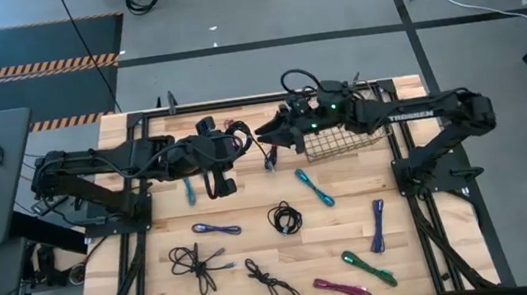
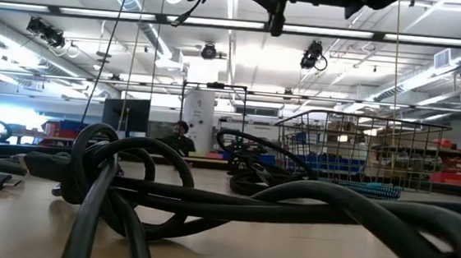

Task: Pick and place USB-C Cables
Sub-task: Put the black charger cable into the wire basket

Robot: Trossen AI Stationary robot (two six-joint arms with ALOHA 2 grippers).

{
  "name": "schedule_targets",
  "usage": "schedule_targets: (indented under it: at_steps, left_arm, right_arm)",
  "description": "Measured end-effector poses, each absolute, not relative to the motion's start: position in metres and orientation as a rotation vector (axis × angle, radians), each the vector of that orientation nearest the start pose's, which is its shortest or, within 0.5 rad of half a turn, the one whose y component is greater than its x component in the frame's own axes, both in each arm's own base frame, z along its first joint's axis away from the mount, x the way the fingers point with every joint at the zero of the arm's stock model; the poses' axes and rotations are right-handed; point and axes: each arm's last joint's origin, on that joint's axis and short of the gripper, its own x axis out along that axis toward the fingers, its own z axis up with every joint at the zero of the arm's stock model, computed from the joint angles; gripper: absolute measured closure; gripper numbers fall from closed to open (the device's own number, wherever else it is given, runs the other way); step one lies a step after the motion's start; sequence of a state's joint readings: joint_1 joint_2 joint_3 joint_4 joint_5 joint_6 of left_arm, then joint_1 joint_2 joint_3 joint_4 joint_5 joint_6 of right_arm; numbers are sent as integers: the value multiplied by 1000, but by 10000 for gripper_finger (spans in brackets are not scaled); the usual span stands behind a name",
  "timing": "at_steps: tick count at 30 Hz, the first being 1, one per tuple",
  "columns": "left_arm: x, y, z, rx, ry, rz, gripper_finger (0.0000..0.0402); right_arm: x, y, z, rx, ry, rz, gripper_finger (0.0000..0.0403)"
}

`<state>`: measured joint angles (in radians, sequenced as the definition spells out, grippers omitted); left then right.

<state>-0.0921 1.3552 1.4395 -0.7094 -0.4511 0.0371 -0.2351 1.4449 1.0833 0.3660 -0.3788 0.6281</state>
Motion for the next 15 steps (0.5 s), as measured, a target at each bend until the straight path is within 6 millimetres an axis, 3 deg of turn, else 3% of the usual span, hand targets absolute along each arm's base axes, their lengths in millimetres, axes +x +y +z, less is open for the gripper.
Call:
schedule_targets:
  at_steps: [7,15]
  left_arm:
    - [278,-13,387,198,609,338,379]
    - [278,-13,387,197,611,338,379]
  right_arm:
    - [351,-75,343,592,50,220,197]
    - [373,-82,336,602,91,243,198]
